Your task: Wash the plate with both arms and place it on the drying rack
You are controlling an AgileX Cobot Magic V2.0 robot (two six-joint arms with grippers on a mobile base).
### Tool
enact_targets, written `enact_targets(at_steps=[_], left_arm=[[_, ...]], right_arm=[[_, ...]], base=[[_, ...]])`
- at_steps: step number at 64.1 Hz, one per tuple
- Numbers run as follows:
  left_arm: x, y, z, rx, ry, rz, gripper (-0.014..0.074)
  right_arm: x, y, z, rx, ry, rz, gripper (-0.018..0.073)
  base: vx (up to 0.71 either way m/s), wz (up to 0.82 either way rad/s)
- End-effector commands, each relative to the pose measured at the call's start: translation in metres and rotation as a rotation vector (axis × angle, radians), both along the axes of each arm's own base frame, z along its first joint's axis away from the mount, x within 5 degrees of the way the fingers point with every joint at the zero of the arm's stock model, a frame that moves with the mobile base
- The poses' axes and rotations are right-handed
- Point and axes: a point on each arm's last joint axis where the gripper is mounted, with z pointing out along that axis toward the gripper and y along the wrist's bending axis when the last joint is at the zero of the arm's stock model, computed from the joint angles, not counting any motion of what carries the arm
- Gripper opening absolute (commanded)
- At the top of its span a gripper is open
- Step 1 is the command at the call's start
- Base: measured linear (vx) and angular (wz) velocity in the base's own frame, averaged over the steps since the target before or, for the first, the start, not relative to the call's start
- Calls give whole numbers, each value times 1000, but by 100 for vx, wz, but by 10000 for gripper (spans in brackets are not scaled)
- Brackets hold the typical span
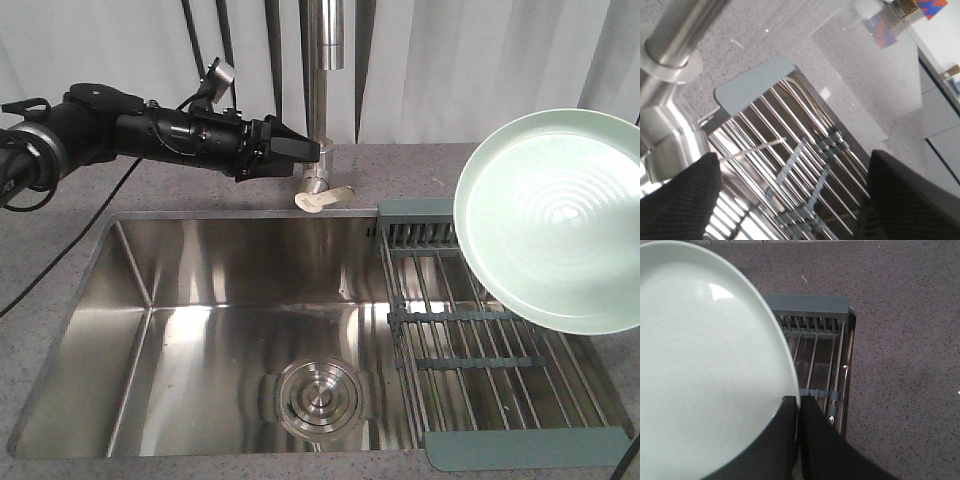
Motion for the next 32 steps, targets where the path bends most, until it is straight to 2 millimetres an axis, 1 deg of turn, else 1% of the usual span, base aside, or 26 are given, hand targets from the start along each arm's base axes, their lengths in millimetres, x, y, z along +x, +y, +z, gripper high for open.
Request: enact_targets(at_steps=[1,10,13,14,17,25,27,32], left_arm=[[-16,10,57,-105,-48,-19,526],[-16,30,60,-59,-15,15,428],[-16,35,61,-34,-1,31,389],[-16,40,62,-16,9,45,362],[-18,45,64,10,17,61,330],[-26,61,77,121,8,105,229],[-28,64,79,150,4,115,212],[-36,70,93,207,-26,138,174]], right_arm=[[-2,1,15,10,-84,-21,-6],[-2,1,15,10,-83,-21,-6],[-2,1,15,11,-83,-20,-6],[-2,1,15,11,-83,-20,-6],[-2,1,15,11,-83,-20,-6],[-2,1,15,11,-83,-20,-6],[-2,1,15,11,-83,-20,-6],[-2,1,15,11,-83,-20,-6]], base=[[0,0],[0,0],[0,0],[0,0],[0,0],[0,0],[0,0],[0,0]])
